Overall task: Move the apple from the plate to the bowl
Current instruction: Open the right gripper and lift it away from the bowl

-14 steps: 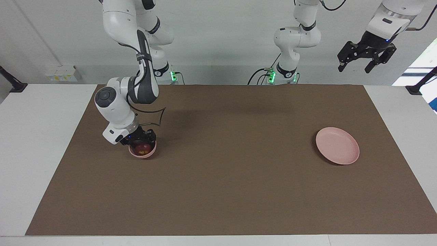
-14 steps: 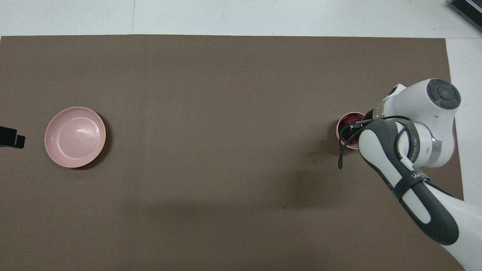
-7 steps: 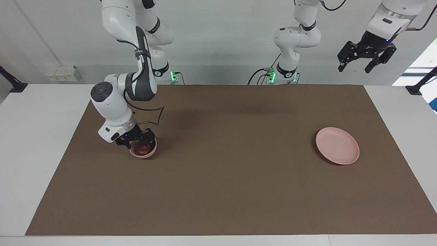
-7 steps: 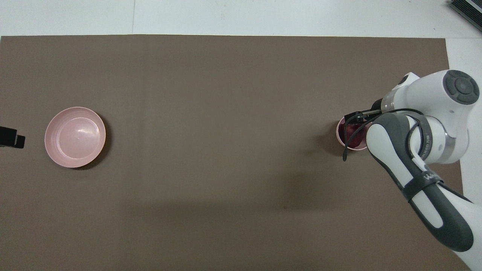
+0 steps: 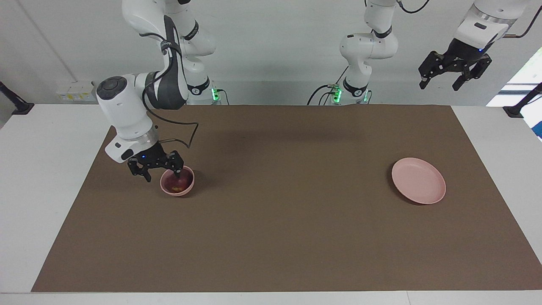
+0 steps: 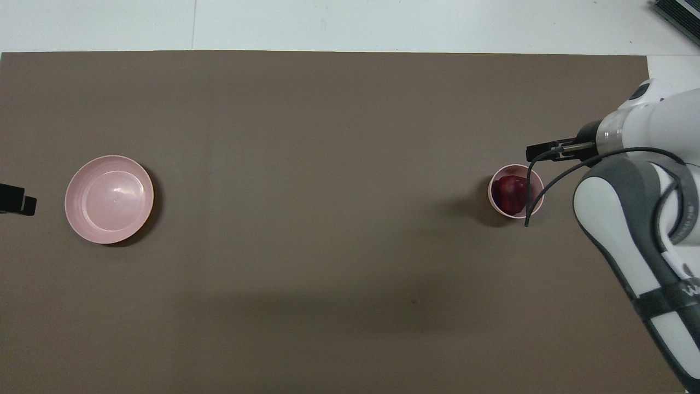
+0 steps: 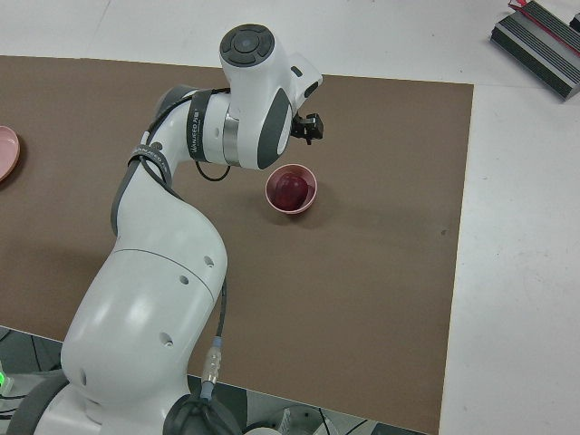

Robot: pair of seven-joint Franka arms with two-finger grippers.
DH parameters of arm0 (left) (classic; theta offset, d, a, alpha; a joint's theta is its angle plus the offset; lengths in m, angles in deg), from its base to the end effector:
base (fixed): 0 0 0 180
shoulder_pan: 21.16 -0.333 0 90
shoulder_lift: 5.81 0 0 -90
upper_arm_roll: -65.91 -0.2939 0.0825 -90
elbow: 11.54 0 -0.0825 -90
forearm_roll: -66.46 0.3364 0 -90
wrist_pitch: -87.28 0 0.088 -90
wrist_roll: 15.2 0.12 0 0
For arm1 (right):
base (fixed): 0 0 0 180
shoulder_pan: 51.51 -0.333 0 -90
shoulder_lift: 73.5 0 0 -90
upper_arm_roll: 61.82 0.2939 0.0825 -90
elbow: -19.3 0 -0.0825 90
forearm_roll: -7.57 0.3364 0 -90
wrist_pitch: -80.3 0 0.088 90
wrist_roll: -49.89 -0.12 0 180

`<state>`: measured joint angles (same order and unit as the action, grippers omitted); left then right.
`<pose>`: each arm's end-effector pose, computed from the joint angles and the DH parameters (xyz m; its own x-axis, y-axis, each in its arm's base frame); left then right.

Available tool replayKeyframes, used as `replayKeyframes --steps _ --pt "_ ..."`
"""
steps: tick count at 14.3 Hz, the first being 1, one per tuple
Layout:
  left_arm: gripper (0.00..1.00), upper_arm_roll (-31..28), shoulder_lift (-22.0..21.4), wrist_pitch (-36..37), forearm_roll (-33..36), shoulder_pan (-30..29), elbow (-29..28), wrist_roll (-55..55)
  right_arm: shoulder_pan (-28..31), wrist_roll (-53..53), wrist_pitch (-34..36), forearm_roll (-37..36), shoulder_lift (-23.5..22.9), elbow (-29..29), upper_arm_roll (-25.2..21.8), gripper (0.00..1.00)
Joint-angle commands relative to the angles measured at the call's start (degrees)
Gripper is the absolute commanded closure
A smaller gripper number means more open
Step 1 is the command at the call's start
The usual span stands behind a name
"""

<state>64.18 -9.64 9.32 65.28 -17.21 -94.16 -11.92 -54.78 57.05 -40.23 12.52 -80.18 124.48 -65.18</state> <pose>0.4625 -0.0201 0.6568 0.9949 -0.1002 -0.0132 -0.0999 -0.9947 0.0230 0.5642 0.0053 0.4615 0.9842 0.0806 0.1574 0.0901 -0.9945 -0.0541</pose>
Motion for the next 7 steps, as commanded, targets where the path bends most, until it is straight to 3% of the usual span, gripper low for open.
replayKeyframes --steps 1,4,7 --pt "0.0 0.4 -0.8 0.6 0.6 -0.5 -0.5 -0.6 0.7 -2.2 9.6 -3.5 2.5 -5.3 0.4 0.0" --pt "0.0 0.4 -0.8 0.6 0.6 -0.5 -0.5 -0.6 0.8 -5.1 18.4 -5.9 6.1 -9.3 0.4 0.0" --pt "0.0 0.4 -0.8 0.6 0.6 -0.5 -0.5 -0.6 0.8 -8.5 21.5 -6.4 8.3 -9.8 0.5 0.0"
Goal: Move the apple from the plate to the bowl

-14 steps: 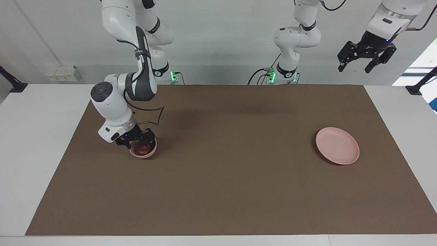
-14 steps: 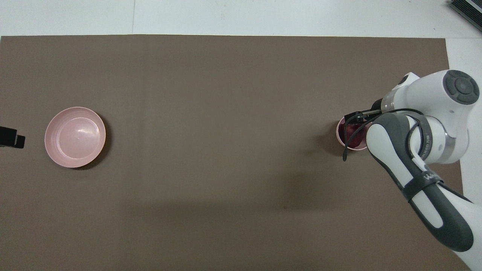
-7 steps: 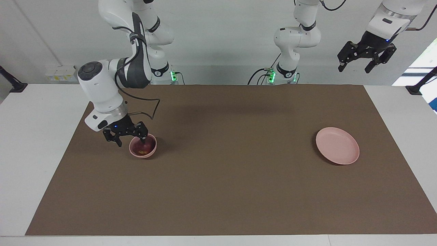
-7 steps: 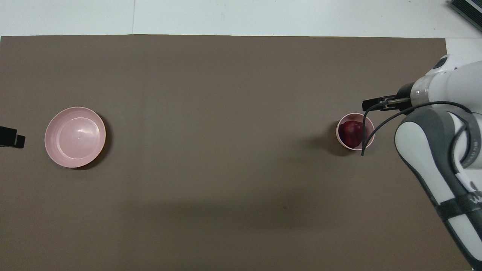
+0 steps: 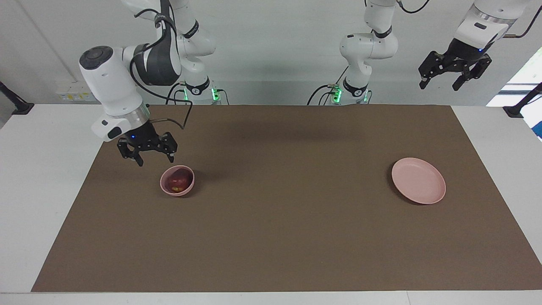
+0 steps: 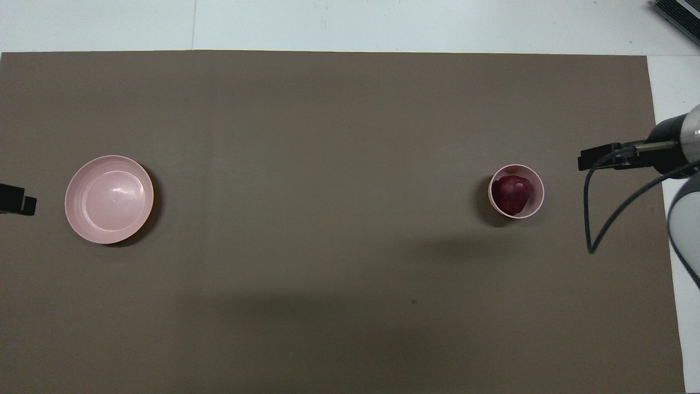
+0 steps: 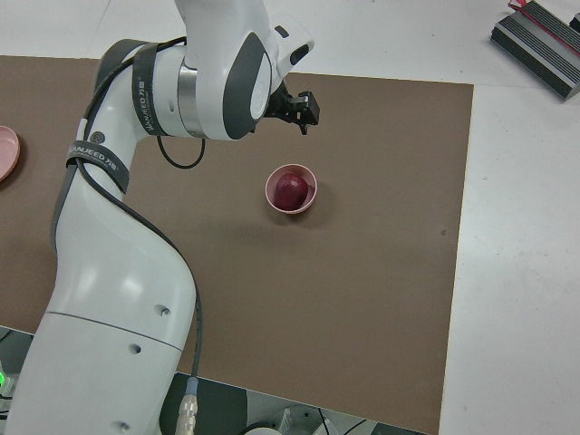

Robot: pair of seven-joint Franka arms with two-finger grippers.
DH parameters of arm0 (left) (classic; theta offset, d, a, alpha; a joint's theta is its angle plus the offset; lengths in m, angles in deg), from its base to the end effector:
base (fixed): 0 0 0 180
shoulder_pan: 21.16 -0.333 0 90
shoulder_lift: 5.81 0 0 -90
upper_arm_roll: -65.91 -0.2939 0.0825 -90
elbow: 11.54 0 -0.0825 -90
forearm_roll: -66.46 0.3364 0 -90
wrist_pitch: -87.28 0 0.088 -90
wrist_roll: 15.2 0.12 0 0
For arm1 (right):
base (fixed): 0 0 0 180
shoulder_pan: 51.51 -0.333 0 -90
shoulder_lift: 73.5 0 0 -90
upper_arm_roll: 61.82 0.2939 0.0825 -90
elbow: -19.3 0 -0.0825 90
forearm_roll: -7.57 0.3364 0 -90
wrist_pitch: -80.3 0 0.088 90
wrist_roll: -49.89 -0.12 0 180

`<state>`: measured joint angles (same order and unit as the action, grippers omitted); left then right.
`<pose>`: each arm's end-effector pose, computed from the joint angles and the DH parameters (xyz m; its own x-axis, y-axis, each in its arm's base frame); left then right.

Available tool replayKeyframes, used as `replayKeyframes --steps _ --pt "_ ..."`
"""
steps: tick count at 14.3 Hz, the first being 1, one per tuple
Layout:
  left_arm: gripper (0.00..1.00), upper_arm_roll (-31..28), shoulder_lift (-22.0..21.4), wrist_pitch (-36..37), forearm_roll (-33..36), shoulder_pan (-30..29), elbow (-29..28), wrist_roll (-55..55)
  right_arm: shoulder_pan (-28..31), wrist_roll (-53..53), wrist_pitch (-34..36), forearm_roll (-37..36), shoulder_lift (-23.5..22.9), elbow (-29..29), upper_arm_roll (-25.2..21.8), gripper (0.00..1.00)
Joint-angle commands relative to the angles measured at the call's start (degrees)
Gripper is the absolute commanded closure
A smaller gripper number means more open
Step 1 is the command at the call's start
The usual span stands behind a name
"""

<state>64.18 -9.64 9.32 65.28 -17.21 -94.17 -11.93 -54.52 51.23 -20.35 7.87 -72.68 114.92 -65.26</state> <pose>0.4625 -0.0201 0.6568 0.9949 -0.1000 -0.0133 -0.0997 -0.9948 0.0230 0.5202 -0.0036 0.5717 0.9947 0.0149 0.1020 0.0153 -0.9999 -0.0037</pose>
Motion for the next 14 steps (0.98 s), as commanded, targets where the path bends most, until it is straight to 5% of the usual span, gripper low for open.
replayKeyframes --steps 1,6,14 --pt "0.0 0.4 -0.8 0.6 0.6 -0.5 -0.5 -0.5 0.1 -3.6 2.1 -1.8 1.6 -0.3 0.7 0.0" --pt "0.0 0.4 -0.8 0.6 0.6 -0.5 -0.5 -0.5 -0.2 -5.8 7.5 -1.8 6.1 -0.4 0.5 0.0" --pt "0.0 0.4 -0.8 0.6 0.6 -0.6 -0.5 -0.5 1.6 -4.6 14.0 -1.8 7.3 -4.7 0.4 0.0"
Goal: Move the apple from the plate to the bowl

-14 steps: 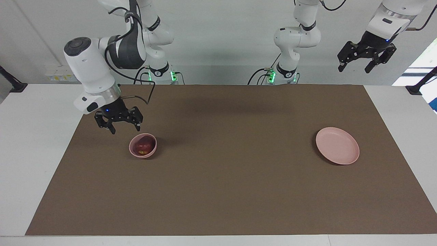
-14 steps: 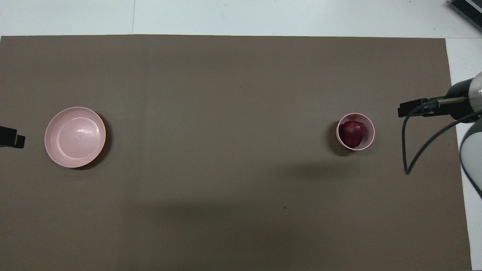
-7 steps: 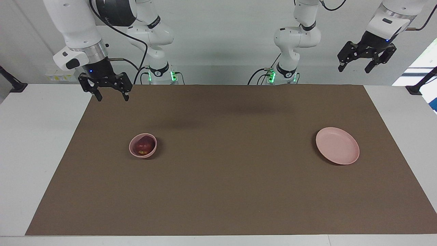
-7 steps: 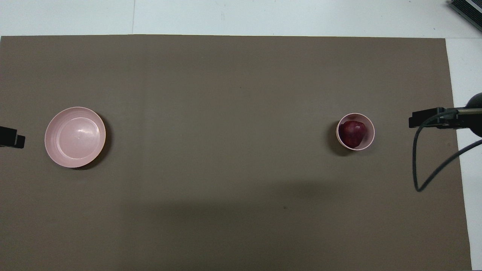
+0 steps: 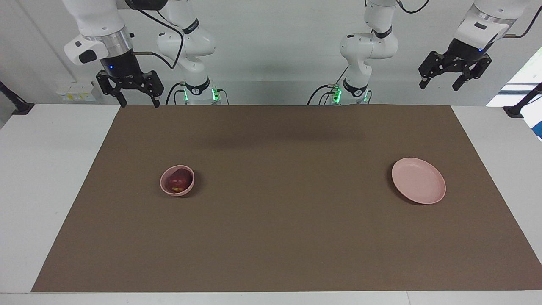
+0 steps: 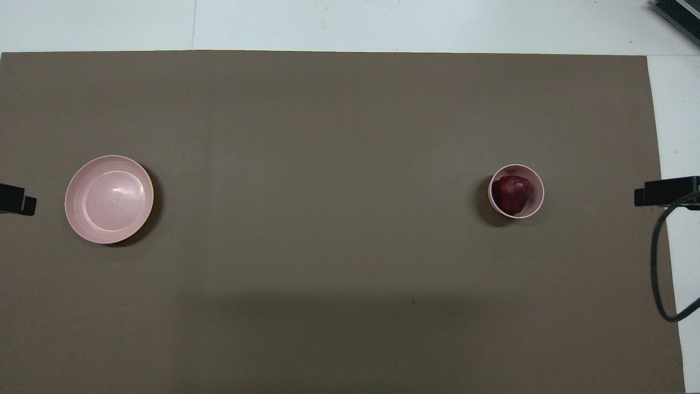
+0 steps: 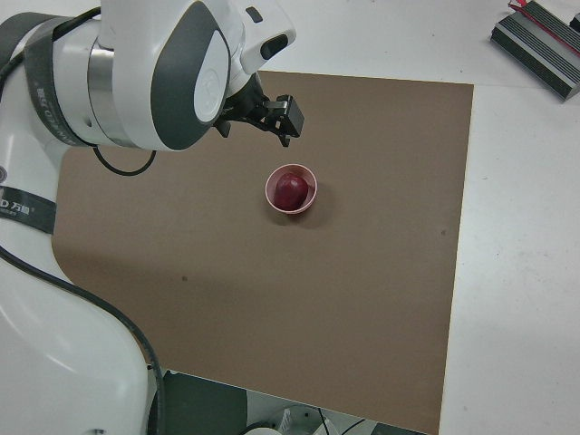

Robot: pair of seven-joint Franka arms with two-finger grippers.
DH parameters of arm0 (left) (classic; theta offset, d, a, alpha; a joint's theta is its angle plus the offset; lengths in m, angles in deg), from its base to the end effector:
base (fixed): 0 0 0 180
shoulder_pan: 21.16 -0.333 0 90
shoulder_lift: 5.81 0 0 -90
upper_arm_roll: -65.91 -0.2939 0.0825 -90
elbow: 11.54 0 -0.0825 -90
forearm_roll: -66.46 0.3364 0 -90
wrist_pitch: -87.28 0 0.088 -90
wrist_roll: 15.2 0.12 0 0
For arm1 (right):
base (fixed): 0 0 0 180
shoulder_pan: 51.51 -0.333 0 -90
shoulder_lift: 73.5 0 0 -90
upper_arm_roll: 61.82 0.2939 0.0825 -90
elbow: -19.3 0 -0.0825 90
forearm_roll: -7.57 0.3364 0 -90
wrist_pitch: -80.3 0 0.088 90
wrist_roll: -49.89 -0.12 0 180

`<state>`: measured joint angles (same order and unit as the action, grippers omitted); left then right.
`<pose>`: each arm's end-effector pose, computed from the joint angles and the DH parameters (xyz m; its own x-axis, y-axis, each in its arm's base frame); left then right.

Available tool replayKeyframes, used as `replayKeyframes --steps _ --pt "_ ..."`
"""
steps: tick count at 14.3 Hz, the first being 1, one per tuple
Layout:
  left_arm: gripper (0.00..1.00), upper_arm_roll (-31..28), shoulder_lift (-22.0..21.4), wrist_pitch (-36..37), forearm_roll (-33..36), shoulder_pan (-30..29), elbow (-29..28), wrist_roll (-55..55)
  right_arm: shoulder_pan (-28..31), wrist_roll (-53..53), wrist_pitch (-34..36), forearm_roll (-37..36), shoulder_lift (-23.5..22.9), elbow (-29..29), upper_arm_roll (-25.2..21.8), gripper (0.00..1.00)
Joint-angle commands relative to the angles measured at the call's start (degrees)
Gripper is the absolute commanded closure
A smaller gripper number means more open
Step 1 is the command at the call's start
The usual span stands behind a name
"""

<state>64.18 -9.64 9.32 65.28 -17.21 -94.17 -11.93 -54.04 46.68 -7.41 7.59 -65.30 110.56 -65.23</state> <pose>0.4625 -0.0201 0.6568 0.9949 -0.1000 -0.0133 -0.0997 -0.9948 0.0230 0.4611 -0.0094 0.6456 0.9942 -0.0713 0.0802 -0.0705 -0.9974 -0.0133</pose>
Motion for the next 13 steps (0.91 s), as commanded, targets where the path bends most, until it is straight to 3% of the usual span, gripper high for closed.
replayKeyframes --steps 1,6,10,13 --pt "0.0 0.4 -0.8 0.6 0.6 -0.6 -0.5 -0.5 1.3 0.0 1.1 -1.3 0.0 -0.3 0.4 0.0" --pt "0.0 0.4 -0.8 0.5 0.6 -0.6 -0.5 -0.5 2.0 2.9 3.9 -0.6 0.4 0.3 0.4 0.0" --pt "0.0 0.4 -0.8 0.4 0.6 -0.5 -0.5 -0.5 -2.6 2.9 4.5 -1.3 0.4 0.3 -3.1 0.0" --pt "0.0 0.3 -0.8 0.8 0.7 -0.6 -0.4 -0.5 -1.8 2.9 4.3 -0.8 0.2 0.2 -2.8 0.0"
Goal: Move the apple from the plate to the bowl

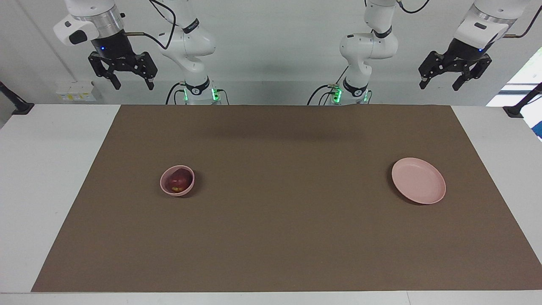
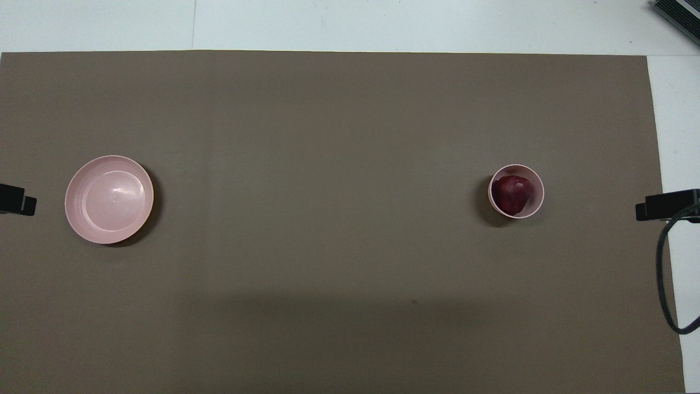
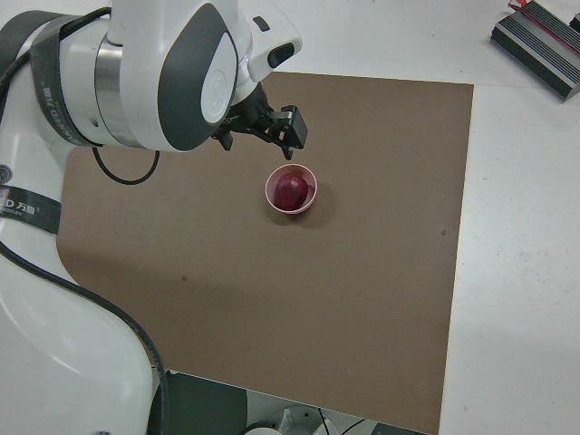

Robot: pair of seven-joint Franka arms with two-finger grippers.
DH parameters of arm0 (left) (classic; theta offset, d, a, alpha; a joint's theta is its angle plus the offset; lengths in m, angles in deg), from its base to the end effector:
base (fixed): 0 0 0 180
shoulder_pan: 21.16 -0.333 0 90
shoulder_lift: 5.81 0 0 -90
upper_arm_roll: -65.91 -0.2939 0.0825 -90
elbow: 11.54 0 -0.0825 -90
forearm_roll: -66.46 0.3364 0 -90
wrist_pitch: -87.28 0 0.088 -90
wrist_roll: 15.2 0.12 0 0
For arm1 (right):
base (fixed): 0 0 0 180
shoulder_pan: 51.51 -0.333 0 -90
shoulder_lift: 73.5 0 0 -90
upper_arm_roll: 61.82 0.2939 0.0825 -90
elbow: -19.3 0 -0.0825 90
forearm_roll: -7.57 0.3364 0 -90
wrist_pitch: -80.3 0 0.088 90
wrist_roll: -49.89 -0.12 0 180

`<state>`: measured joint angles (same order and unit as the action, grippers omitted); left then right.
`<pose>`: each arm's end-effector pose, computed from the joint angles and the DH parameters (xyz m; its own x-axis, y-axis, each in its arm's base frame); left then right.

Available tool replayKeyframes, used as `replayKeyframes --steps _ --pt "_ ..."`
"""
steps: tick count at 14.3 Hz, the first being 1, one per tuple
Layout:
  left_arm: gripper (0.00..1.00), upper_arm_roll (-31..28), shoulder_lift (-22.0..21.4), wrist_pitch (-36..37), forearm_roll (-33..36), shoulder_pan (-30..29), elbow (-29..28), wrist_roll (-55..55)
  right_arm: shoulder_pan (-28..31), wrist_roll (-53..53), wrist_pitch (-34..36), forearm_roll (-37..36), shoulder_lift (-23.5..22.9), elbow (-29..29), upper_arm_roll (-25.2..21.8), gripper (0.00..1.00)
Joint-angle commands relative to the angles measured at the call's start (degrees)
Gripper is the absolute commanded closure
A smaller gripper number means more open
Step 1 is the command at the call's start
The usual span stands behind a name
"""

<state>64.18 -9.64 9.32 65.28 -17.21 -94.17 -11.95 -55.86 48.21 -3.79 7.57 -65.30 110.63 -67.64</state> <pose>0.4625 -0.0201 0.6568 0.9949 -0.0997 -0.0134 -0.0994 -0.9948 0.0230 0.4538 -0.0156 0.6389 0.9984 -0.0541 0.0156 -0.0539 -0.9984 -0.0149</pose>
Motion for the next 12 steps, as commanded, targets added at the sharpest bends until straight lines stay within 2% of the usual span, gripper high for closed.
replayKeyframes --steps 1,12 --pt "0.0 0.3 -0.8 0.8 0.7 -0.6 -0.4 -0.5 0.8 1.3 0.6 -0.6 0.2 0.0 -0.1 0.0" --pt "0.0 0.3 -0.8 0.9 0.7 -0.7 -0.4 -0.5 1.4 1.9 0.5 -0.6 0.4 0.2 1.1 0.0"
